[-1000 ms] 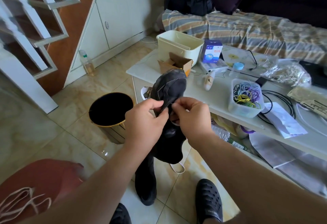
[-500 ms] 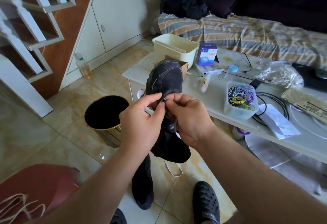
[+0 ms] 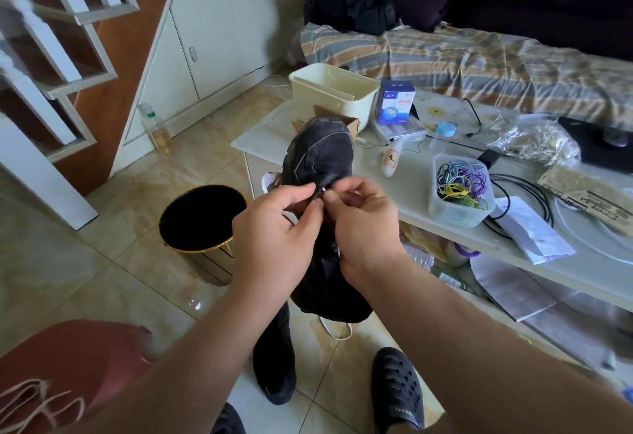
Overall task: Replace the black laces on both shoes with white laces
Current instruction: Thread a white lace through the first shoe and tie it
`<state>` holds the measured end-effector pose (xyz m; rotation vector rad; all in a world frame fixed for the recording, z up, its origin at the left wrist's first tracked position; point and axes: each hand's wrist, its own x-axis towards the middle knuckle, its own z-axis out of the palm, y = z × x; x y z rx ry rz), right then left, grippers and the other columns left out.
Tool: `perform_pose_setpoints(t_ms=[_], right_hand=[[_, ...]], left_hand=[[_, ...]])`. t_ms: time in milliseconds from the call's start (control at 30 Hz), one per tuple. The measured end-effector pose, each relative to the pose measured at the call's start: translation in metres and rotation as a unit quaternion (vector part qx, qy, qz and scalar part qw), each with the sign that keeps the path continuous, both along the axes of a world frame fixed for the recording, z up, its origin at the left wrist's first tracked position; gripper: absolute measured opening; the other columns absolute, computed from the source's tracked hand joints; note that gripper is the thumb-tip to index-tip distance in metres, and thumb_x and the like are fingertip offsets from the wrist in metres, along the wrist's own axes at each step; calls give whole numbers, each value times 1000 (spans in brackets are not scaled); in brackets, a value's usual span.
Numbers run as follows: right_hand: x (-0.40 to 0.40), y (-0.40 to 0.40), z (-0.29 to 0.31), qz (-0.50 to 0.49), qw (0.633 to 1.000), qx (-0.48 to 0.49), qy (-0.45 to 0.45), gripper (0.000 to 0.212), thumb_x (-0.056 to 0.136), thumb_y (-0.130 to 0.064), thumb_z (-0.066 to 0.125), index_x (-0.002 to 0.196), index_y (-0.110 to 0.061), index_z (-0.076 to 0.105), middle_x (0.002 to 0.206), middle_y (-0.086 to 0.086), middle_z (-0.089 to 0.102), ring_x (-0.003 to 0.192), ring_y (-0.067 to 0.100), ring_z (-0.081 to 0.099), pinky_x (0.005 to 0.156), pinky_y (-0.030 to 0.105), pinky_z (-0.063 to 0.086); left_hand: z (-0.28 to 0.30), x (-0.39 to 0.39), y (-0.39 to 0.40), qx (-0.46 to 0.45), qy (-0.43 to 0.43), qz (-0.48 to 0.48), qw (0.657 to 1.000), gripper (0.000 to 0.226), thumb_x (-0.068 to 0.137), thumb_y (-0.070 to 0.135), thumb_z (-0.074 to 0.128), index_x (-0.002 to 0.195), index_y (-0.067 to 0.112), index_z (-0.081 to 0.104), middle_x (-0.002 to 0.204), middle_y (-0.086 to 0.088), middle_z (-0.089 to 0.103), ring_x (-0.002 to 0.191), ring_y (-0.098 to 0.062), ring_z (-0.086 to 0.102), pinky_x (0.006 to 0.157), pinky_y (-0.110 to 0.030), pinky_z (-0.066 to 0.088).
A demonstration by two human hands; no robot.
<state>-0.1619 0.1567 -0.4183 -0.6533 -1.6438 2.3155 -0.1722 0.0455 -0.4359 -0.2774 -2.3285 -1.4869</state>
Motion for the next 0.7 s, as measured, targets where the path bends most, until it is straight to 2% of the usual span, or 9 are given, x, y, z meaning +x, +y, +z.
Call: perform_pose_setpoints(t_ms=[67, 100, 200, 300, 400, 467, 533, 633, 700], right_hand=[[1, 5, 3, 1, 998, 63, 9, 31, 94, 0, 67, 93, -20, 45, 86, 7, 78, 80, 29, 73, 83, 47, 61], [1, 7, 4, 0, 992, 129, 9, 34, 93, -2, 69, 91, -22, 41, 84, 2, 78, 79, 25, 74, 84, 45, 61], [0, 8, 6, -7, 964, 267, 10, 33, 88, -6, 68, 87, -27, 41, 75, -5, 76, 77, 22, 71, 84, 46, 59], [1, 9, 8, 0, 953, 301, 35, 29, 89, -8, 66, 87, -31, 48, 76, -6, 74, 76, 19, 70, 81, 42, 59], [1, 11, 9, 46, 943, 324, 64, 27, 94, -7, 60, 91, -34, 62, 80, -9, 75, 79, 13, 71, 83, 40, 59], [0, 10, 8, 91, 938, 328, 61, 23, 93, -16, 63, 103, -36, 70, 87, -12, 77, 88, 11, 73, 89, 42, 59], [-1, 11, 8, 113, 922, 369, 46, 18, 93, -29, 69, 106, -40, 75, 91, -17, 78, 93, 4, 71, 92, 35, 58], [-3, 17, 11, 119, 903, 412, 23, 14, 94, -26, 72, 97, -38, 79, 86, -21, 75, 84, -4, 68, 81, 20, 53], [-6, 22, 12, 135, 879, 457, 5, 17, 95, -25, 69, 88, -40, 74, 81, -18, 73, 78, 1, 67, 74, 24, 54]], left_hand=[[1, 0, -1, -2, -12, -11, 1000, 20, 92, 29, 78, 112, 29, 81, 61, 25, 65, 52, -7, 58, 58, -21, 47], [1, 1, -2, -4, -13, -16, 1000, 20, 92, 29, 78, 111, 29, 81, 63, 24, 66, 54, -8, 60, 60, -24, 50], [-1, 4, -3, -20, 5, -24, 999, 22, 92, 28, 78, 113, 29, 81, 63, 22, 66, 55, -8, 63, 65, -28, 55], [1, 3, -5, -37, 42, -18, 998, 23, 91, 25, 79, 115, 26, 81, 57, 25, 58, 48, -10, 56, 57, -24, 49], [3, -3, -11, -96, 85, -1, 992, 16, 90, 24, 80, 106, 23, 83, 58, 25, 52, 50, 0, 52, 58, -11, 38], [2, -7, -15, -147, 97, 7, 984, 8, 90, 31, 78, 93, 24, 81, 60, 19, 58, 52, -5, 55, 57, -23, 47], [-2, -8, -18, -193, 106, 17, 975, 11, 88, 35, 73, 84, 26, 78, 67, 9, 68, 56, -20, 62, 53, -35, 51], [-7, -8, -18, -223, 134, 22, 965, 5, 86, 28, 77, 83, 24, 79, 69, 4, 69, 55, -28, 60, 47, -37, 48], [-10, -10, -19, -218, 138, 7, 966, 2, 88, 23, 79, 87, 21, 78, 74, 5, 71, 57, -24, 61, 50, -36, 49]])
